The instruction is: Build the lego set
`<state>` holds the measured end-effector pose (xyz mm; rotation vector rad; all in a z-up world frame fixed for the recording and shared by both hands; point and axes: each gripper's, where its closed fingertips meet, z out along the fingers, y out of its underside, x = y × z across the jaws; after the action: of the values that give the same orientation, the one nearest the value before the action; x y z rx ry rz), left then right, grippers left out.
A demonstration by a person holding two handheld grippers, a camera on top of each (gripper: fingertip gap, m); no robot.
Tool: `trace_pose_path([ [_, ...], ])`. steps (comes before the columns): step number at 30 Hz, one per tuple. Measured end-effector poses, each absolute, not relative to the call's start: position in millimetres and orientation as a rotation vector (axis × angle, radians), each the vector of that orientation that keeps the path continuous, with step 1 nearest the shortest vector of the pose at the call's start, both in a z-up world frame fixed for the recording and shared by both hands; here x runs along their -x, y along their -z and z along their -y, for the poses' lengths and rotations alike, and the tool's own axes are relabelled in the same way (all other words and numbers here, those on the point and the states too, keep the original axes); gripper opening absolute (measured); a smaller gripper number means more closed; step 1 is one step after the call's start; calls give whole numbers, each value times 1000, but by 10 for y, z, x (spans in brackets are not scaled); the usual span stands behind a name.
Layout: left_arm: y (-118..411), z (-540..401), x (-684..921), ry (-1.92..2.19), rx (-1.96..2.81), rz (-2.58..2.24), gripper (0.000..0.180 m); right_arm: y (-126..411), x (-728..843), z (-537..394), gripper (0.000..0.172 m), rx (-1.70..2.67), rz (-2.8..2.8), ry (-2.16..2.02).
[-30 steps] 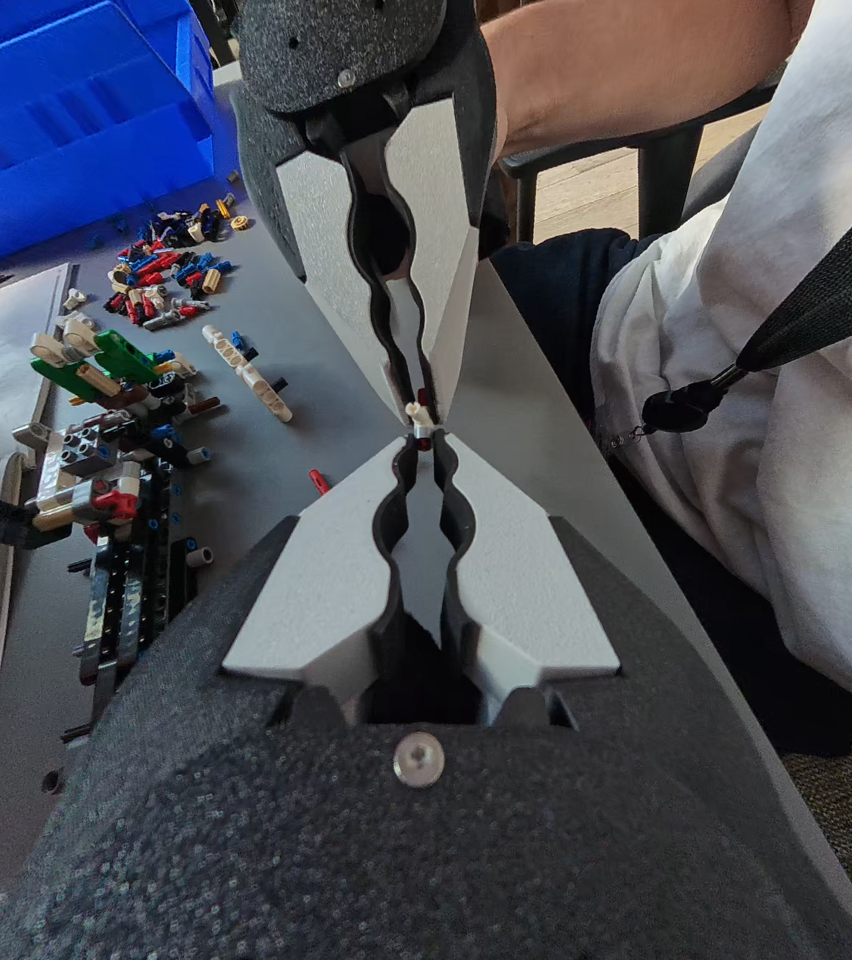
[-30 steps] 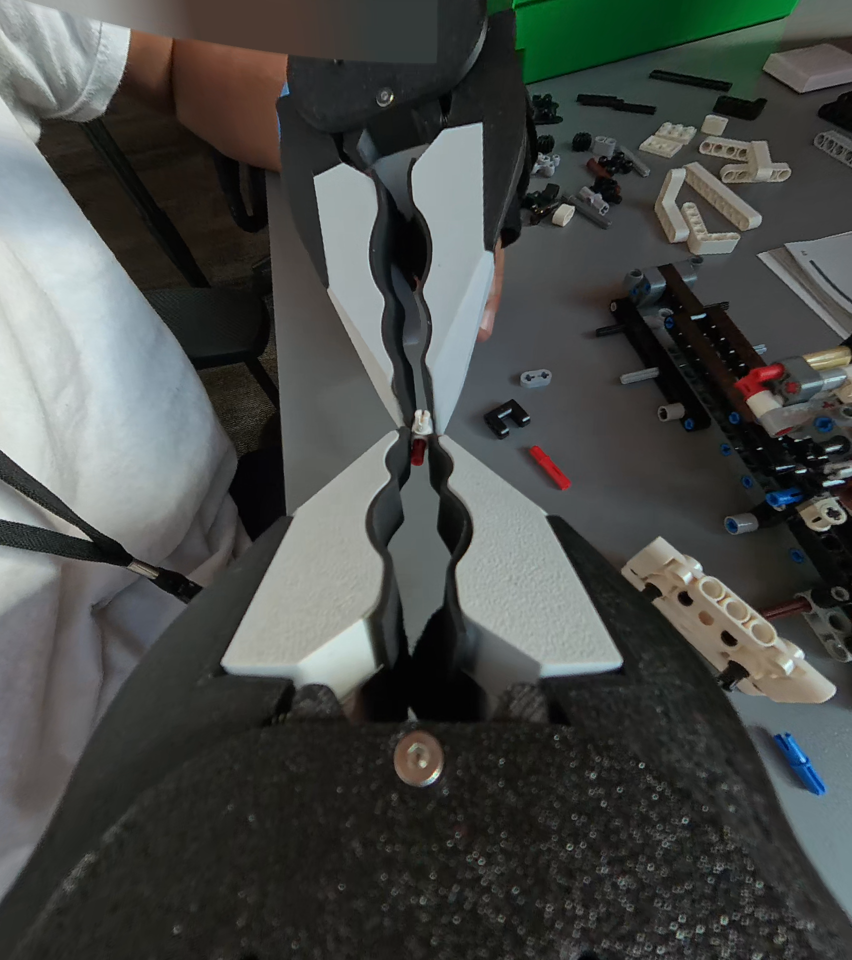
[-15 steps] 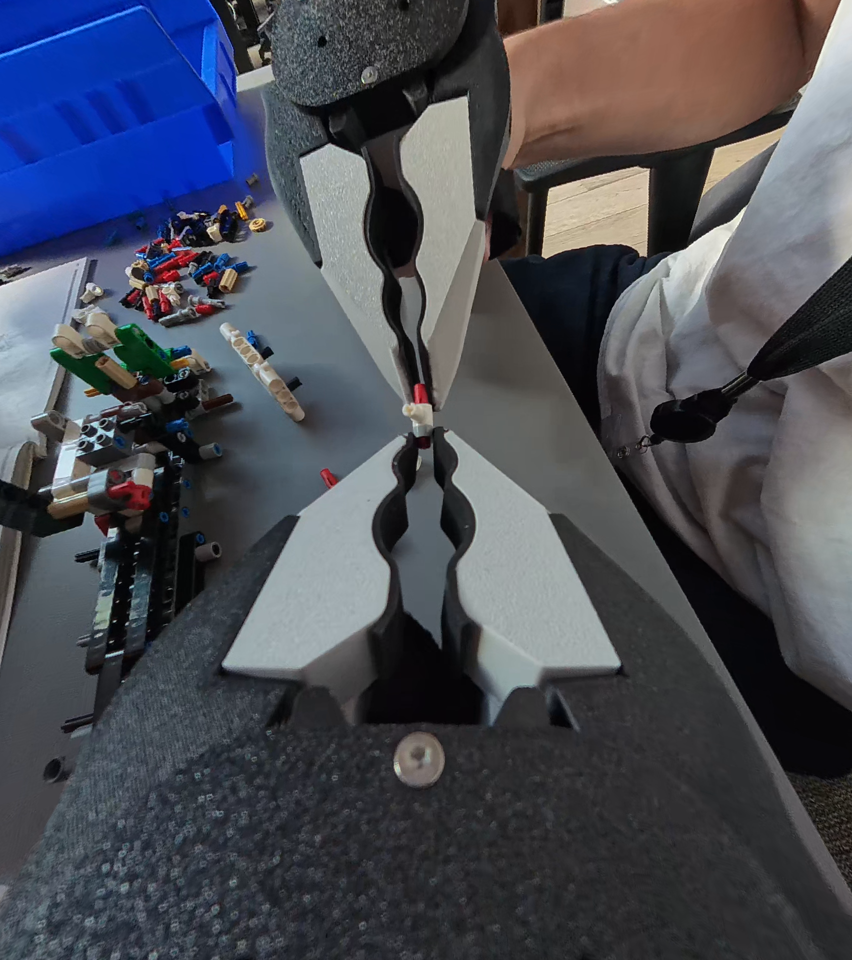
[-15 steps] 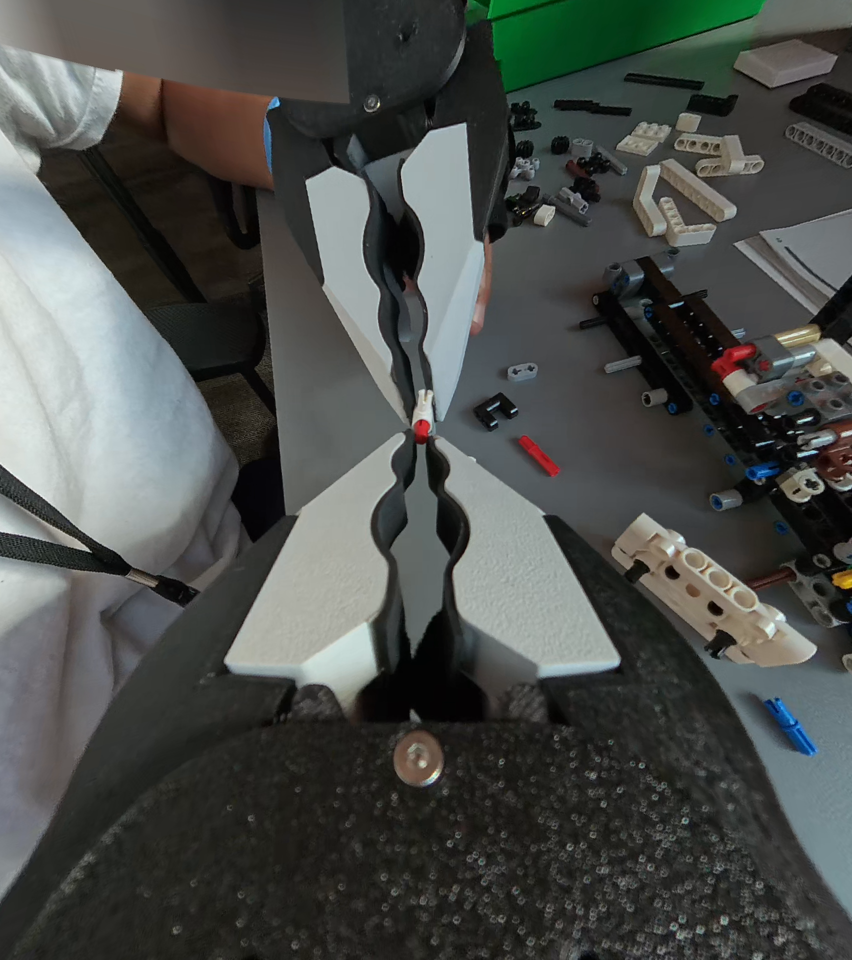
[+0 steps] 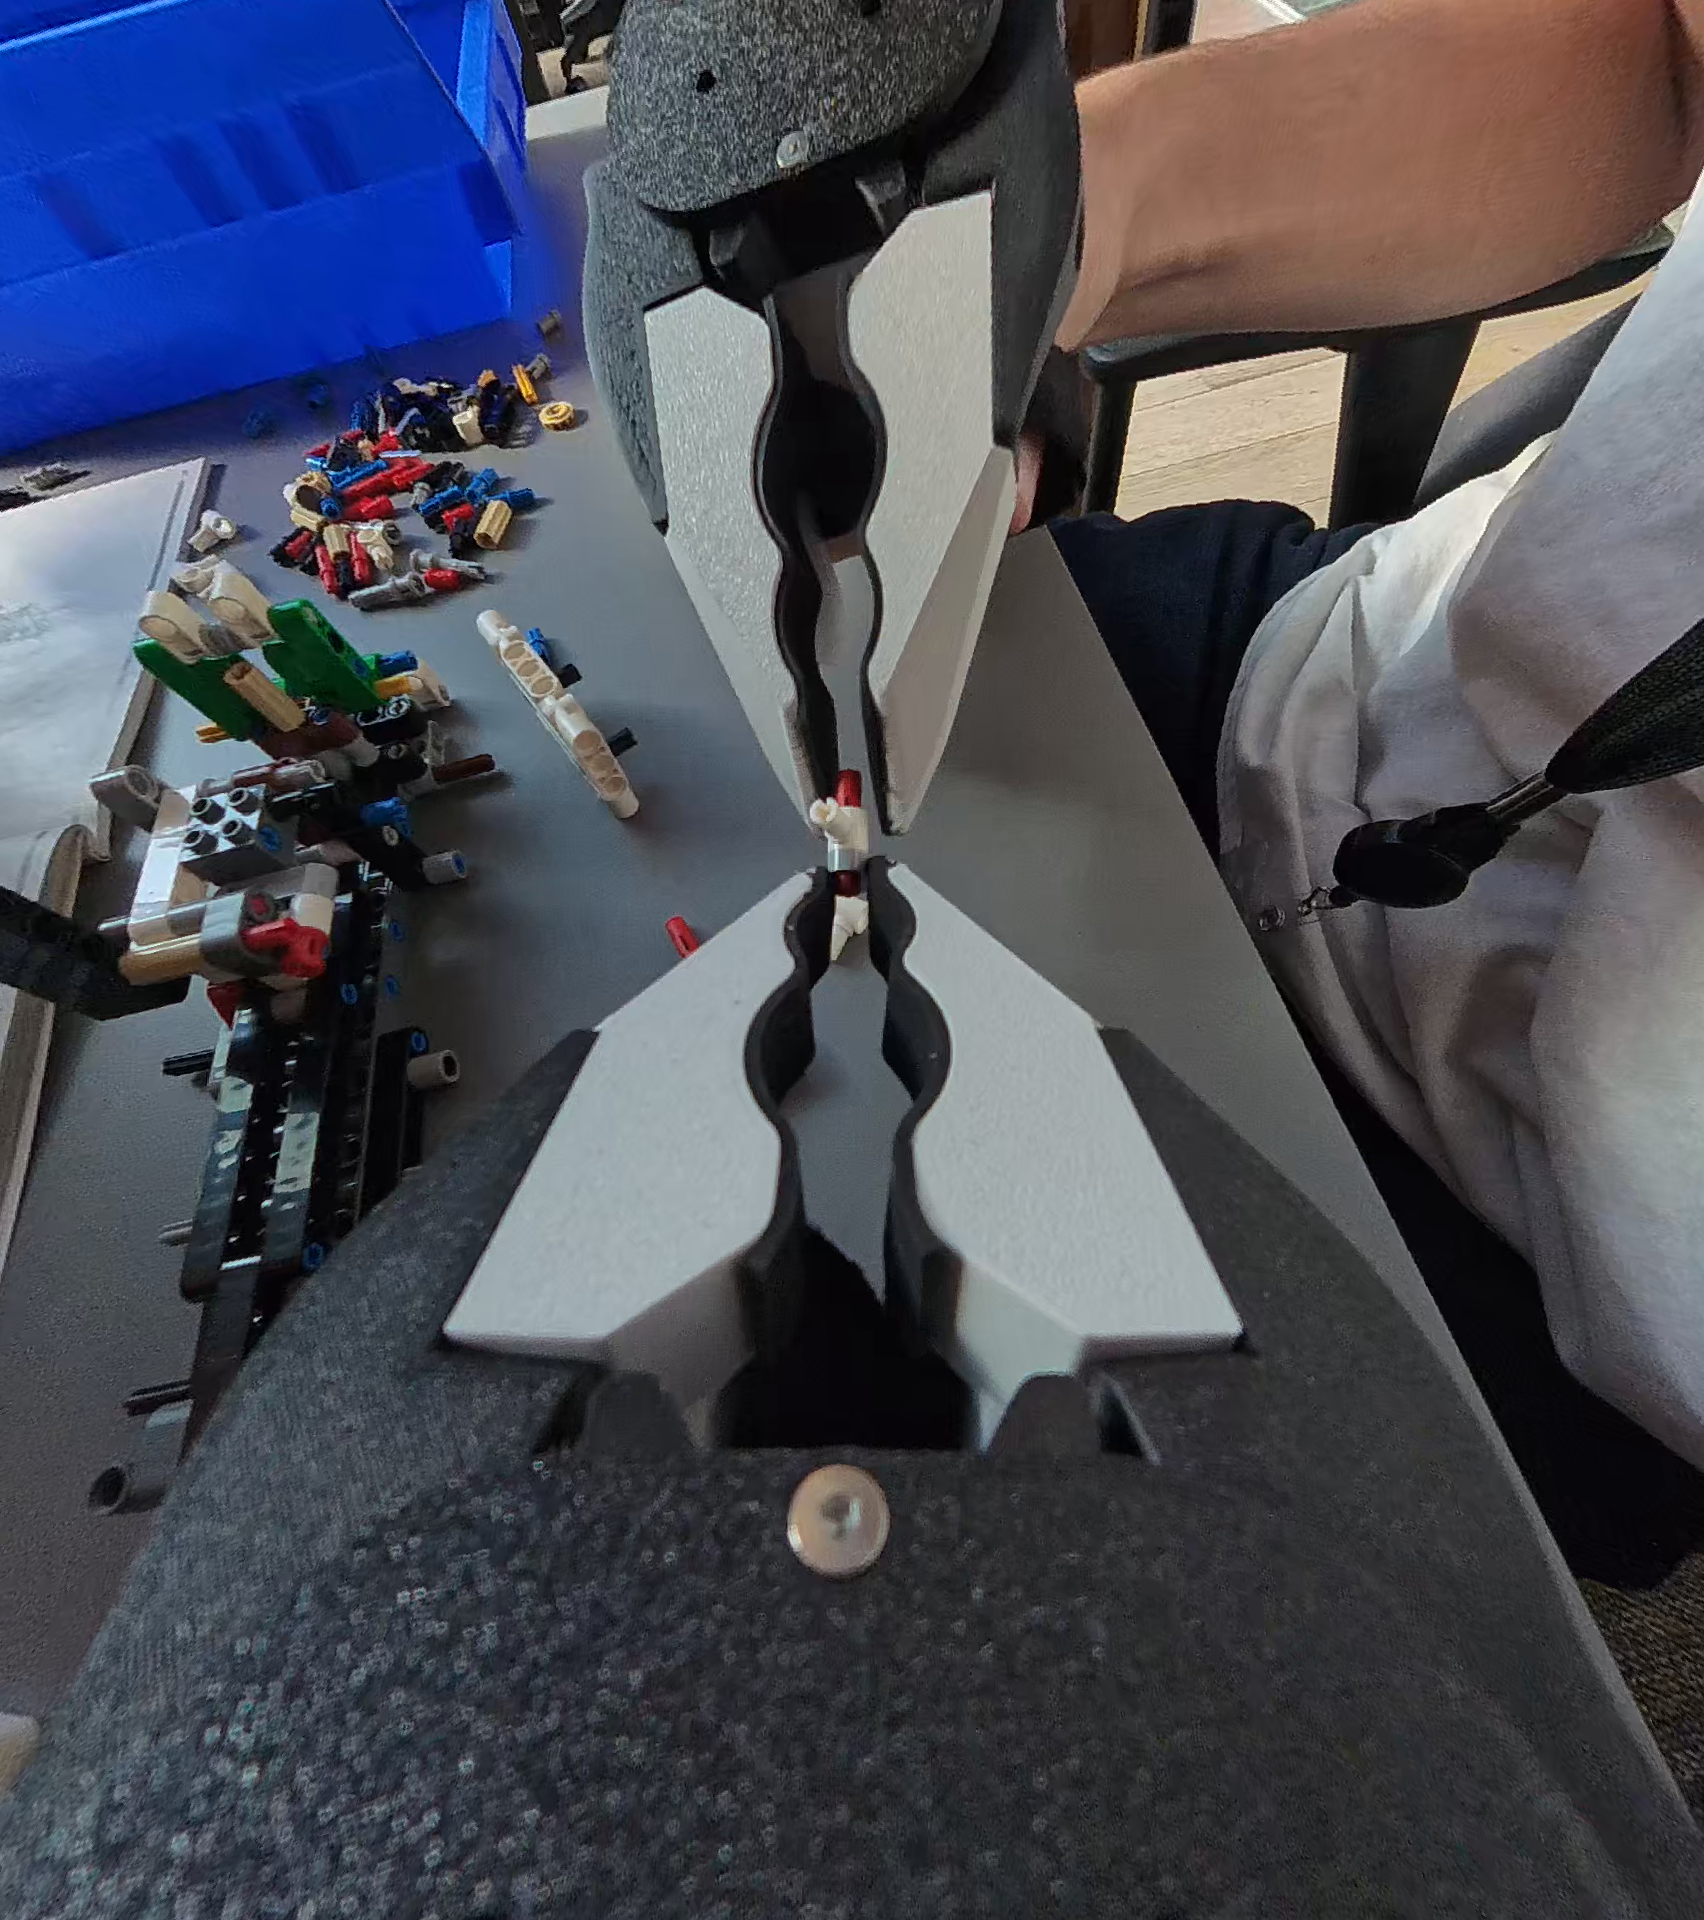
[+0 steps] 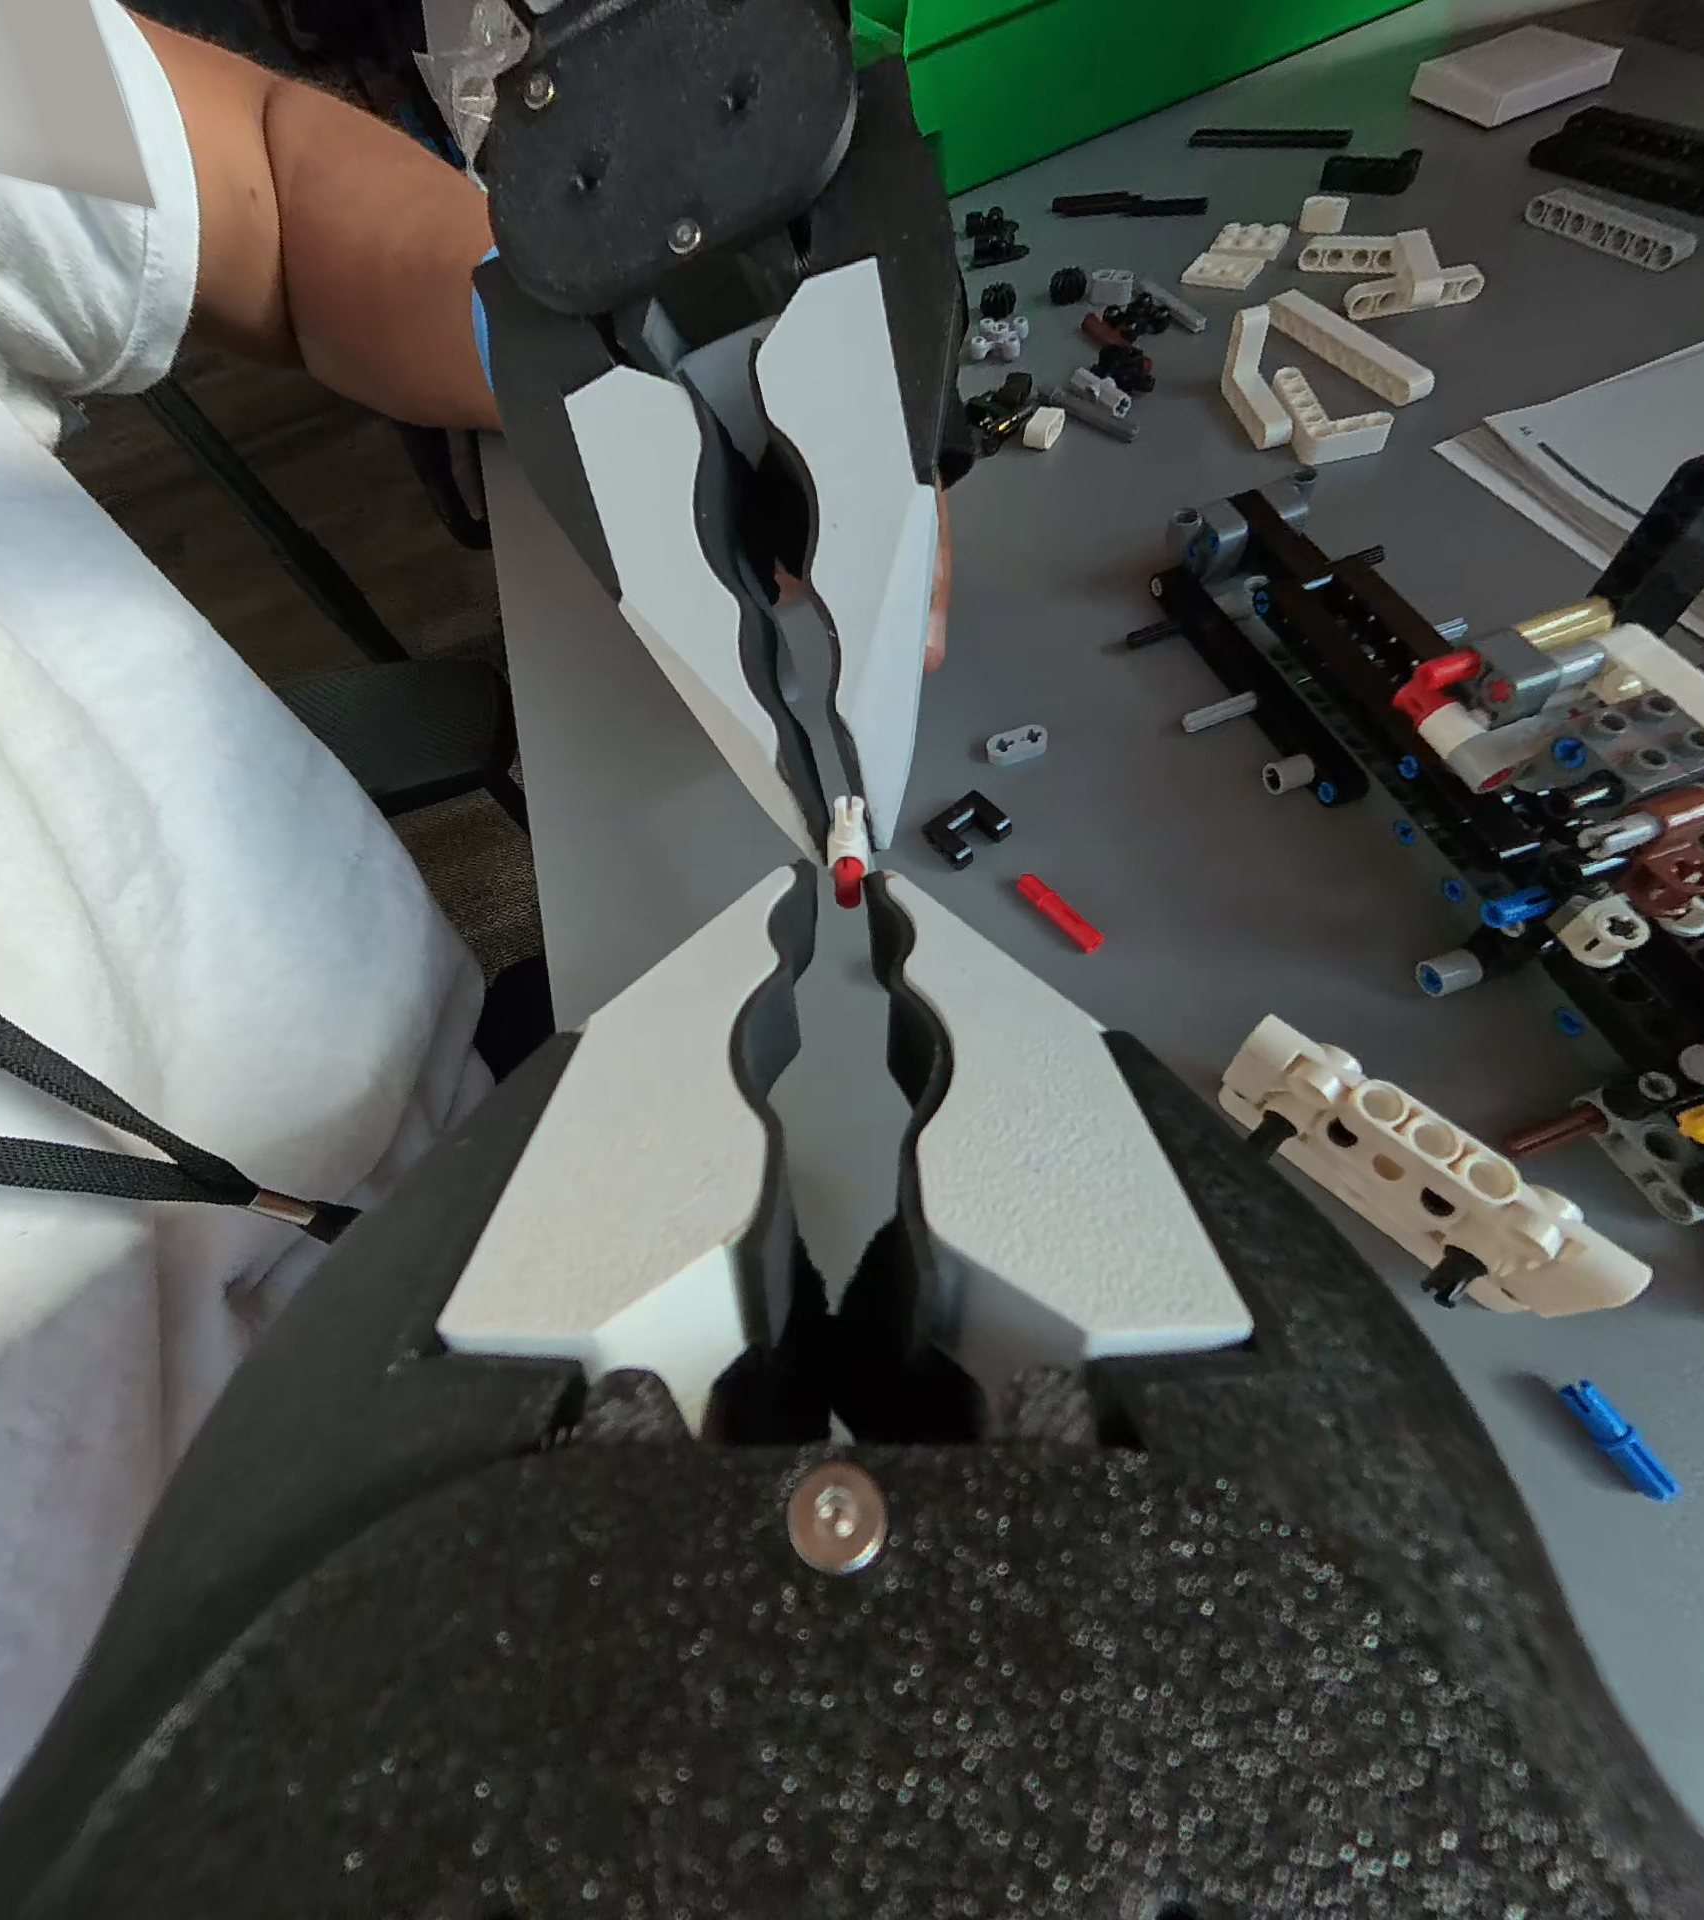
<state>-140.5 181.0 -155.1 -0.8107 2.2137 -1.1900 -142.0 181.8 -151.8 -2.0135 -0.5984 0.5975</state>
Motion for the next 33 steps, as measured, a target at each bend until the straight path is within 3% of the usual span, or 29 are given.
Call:
trace_pose_path([
  [1,1547,-1812,1402,1192,813,-2211,4,1522,1415,-1822,6,2018,593,-594],
  [12,1261,-1865,1372,1400,835,-2055,7,1245,1391,-1878,3,1922,403,-871],
  [18,1135,-2018,1309,1547,962,-1963,20,993,1311,-2028,3,1755,297,-1029],
  [33,1042,-2330,1210,1713,1202,-1831,3,1000,1208,-2373,4,1755,186,-926],
])
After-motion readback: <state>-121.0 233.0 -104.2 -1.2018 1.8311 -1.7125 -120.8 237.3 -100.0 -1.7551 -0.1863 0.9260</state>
